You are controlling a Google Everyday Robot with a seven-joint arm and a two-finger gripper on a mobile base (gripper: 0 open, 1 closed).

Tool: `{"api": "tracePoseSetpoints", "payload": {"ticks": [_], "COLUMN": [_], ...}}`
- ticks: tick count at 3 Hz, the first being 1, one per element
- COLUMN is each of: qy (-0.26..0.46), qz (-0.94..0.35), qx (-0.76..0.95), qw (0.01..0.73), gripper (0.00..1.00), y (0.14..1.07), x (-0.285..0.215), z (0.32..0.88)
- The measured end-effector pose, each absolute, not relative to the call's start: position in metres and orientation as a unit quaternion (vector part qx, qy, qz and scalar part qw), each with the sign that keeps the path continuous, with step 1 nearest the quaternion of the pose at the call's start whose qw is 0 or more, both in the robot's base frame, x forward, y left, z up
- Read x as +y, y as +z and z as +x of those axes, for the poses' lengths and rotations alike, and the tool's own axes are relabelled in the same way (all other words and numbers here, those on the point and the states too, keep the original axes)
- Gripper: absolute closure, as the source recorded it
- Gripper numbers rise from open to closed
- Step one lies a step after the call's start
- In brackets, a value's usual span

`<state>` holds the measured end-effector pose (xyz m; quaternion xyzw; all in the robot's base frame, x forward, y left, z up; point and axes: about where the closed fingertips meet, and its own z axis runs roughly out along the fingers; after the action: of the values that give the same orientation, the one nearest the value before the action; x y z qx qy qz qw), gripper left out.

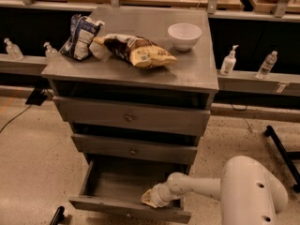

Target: Open bottom drawer

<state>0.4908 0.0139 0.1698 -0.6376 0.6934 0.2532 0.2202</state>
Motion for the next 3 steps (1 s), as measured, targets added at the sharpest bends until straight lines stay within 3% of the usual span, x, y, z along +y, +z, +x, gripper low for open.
{"api": "tracePoseSetpoints", "payload": {"ticks": [3], "qy": [0.253], "qz": [-0.638], "qx": [0.693], "qw": [0.220], "gripper": [1.00], "y": [0.1711], "x": [0.0141], "z": [0.4937]}}
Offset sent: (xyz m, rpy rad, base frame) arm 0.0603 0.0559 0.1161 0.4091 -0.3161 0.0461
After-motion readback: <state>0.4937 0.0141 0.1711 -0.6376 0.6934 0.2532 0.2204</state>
